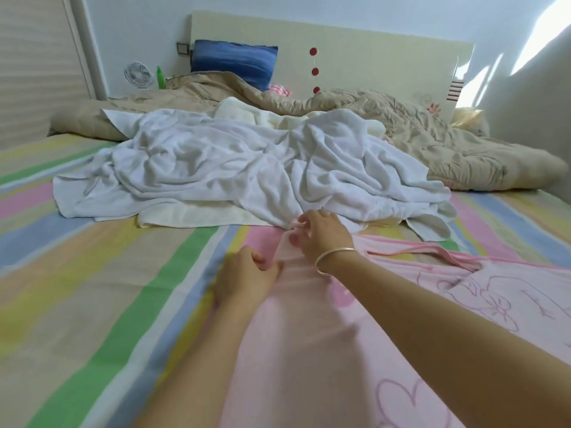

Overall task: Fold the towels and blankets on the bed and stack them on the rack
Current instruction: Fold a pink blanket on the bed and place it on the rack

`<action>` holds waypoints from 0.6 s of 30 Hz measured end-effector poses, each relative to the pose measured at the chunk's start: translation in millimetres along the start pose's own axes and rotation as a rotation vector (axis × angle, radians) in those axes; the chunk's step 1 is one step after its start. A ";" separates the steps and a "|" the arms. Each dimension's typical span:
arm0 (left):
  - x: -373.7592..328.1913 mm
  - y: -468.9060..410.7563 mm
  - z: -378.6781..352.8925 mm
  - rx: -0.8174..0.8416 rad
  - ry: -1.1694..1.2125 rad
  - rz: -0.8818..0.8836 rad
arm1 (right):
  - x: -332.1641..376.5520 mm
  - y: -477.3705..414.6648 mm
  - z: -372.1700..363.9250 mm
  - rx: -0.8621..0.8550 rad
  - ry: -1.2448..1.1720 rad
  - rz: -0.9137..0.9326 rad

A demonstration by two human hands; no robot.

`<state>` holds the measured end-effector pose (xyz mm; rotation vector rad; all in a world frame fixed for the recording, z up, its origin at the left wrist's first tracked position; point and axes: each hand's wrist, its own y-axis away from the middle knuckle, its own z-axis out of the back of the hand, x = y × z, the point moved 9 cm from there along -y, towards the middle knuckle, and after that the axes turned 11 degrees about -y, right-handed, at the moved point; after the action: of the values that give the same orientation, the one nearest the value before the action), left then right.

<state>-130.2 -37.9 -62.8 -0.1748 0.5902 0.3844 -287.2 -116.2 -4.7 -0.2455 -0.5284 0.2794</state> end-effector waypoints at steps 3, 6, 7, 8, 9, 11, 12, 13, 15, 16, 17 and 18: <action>5.8 -9.1 -6.8 0.042 0.112 -0.032 | -2.3 -33.4 -11.5 0.023 0.111 -0.072; 3.9 -10.9 -7.8 0.038 0.107 -0.078 | -1.9 -49.6 -22.0 0.147 0.215 -0.145; 3.5 -11.3 -7.4 0.035 0.113 -0.085 | -1.0 -50.9 -26.2 0.197 0.256 -0.160; 3.3 -11.3 -7.5 0.035 0.119 -0.086 | 0.5 -50.9 -28.0 0.235 0.296 -0.167; 3.4 -11.6 -7.6 0.036 0.123 -0.085 | 0.9 -51.5 -29.8 0.263 0.326 -0.176; 4.5 -11.3 -8.1 0.045 0.134 -0.075 | 2.2 -47.5 -25.1 0.308 0.354 -0.221; 4.7 -11.0 -8.3 0.052 0.138 -0.072 | 3.3 -45.5 -24.4 0.356 0.352 -0.239; 4.6 -10.5 -8.4 0.059 0.141 -0.068 | 6.6 -45.1 -27.4 0.420 0.329 -0.232; 4.2 -10.3 -8.2 0.068 0.141 -0.063 | 13.9 -45.1 -25.7 0.504 0.292 -0.220; 4.0 -10.4 -8.4 0.069 0.136 -0.062 | 16.8 -45.4 -18.0 0.495 0.253 -0.242; 4.6 -10.5 -8.3 0.067 0.133 -0.060 | 20.0 -50.0 -13.1 0.482 0.215 -0.230; 5.0 -10.7 -8.6 0.064 0.132 -0.059 | 19.9 -55.8 -11.1 0.480 0.188 -0.225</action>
<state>-126.5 -48.5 -72.2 -0.1564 0.7246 0.2983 -253.9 -163.6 11.9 0.2516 -0.2867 0.1546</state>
